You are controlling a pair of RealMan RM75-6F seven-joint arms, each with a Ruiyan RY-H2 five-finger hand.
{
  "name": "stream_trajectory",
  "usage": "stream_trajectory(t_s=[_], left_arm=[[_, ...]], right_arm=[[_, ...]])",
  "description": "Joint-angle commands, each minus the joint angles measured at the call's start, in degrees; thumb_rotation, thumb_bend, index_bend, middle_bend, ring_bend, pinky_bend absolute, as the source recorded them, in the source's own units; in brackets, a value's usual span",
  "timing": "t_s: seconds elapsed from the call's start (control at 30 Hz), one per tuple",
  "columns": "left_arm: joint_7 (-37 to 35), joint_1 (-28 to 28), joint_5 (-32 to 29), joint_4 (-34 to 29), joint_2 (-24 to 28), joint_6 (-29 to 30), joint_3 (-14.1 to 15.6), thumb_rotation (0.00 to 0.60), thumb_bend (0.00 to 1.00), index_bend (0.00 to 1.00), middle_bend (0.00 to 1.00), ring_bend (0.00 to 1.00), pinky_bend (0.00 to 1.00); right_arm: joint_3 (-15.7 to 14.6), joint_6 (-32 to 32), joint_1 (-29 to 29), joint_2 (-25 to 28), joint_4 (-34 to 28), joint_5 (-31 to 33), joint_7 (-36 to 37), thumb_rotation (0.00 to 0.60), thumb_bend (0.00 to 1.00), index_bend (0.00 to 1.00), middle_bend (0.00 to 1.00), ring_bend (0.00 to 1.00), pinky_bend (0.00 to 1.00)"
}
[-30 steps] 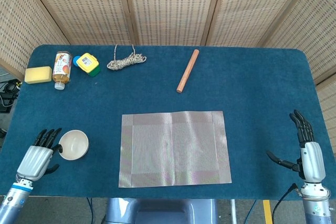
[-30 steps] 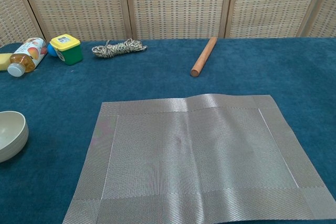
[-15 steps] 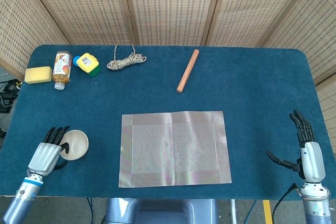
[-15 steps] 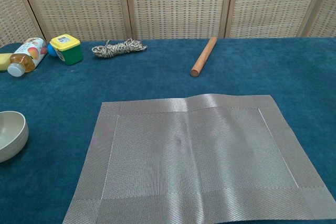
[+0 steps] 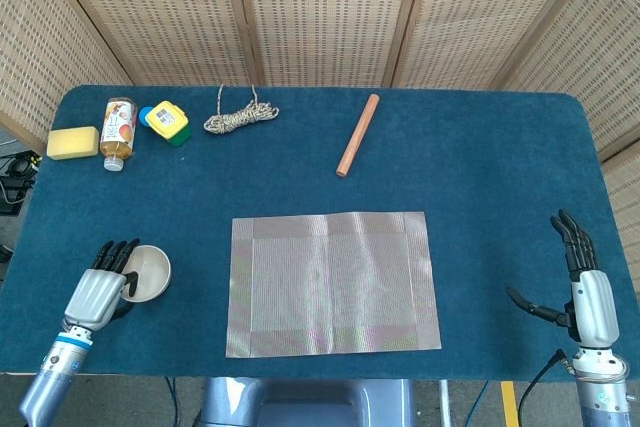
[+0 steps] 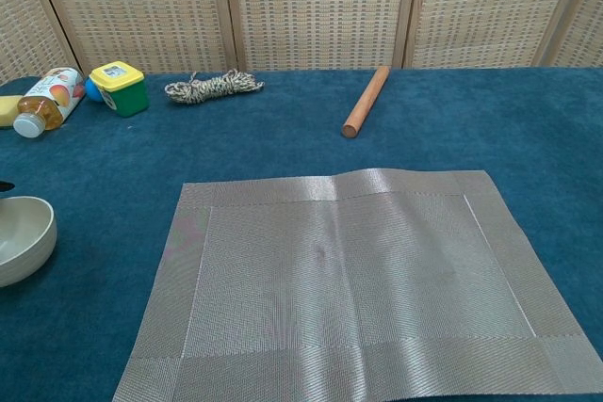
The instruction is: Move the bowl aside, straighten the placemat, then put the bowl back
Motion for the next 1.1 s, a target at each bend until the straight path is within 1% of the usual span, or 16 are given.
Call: stream_trajectory(t_s=[0.03, 0.3, 0.53, 0.67, 0.87, 0.97, 1.1], left_arm=[[0.1, 0.0, 0.2, 0.0, -0.1, 0.2, -0.1, 0.600, 0.41, 0.69, 0.00, 0.00, 0.00], [0.8, -0.1, 1.0, -1.7, 0.8, 1.0, -0.3, 0.600, 0.42, 0.71, 0.00, 0.00, 0.00], [3.7, -2.1, 2.7, -7.4, 2.7, 1.1, -1.5, 0.600, 0.42, 0.71, 0.00, 0.00, 0.00], [7.2, -4.9, 3.4, -13.5, 3.3, -0.3, -3.5, 0.600, 0.42, 0.71, 0.00, 0.00, 0.00], [16.8, -10.5, 1.8, -22.6, 2.3, -5.8, -7.8, 0.600, 0.42, 0.70, 0.00, 0.00, 0.00], [20.5, -13.3, 0.9, -24.8, 0.8, -9.0, -9.4, 0.600, 0.42, 0.70, 0.00, 0.00, 0.00], [28.5, -17.6, -3.7, -26.9, -2.8, -14.2, -12.5, 0.600, 0.42, 0.70, 0.00, 0.00, 0.00]], right_arm=[[0.0, 0.0, 0.0, 0.0, 0.0, 0.0, 0.1, 0.600, 0.28, 0.10, 0.00, 0.00, 0.00], [0.1, 0.3, -0.1, 0.2, -0.1, 0.0, 0.4, 0.600, 0.28, 0.10, 0.00, 0.00, 0.00], [0.0, 0.4, -0.2, 0.4, -0.3, -0.2, 0.6, 0.600, 0.27, 0.10, 0.00, 0.00, 0.00], [0.1, 0.4, -0.2, 0.5, -0.5, 0.0, 0.9, 0.600, 0.28, 0.10, 0.00, 0.00, 0.00], [0.1, 0.3, -0.2, 1.0, -0.7, 0.1, 1.9, 0.600, 0.28, 0.10, 0.00, 0.00, 0.00], [0.1, 0.3, -0.3, 1.2, -0.9, 0.1, 2.5, 0.600, 0.27, 0.10, 0.00, 0.00, 0.00], [-0.1, 0.0, -0.3, 1.6, -1.1, 0.0, 3.2, 0.600, 0.28, 0.10, 0.00, 0.00, 0.00]])
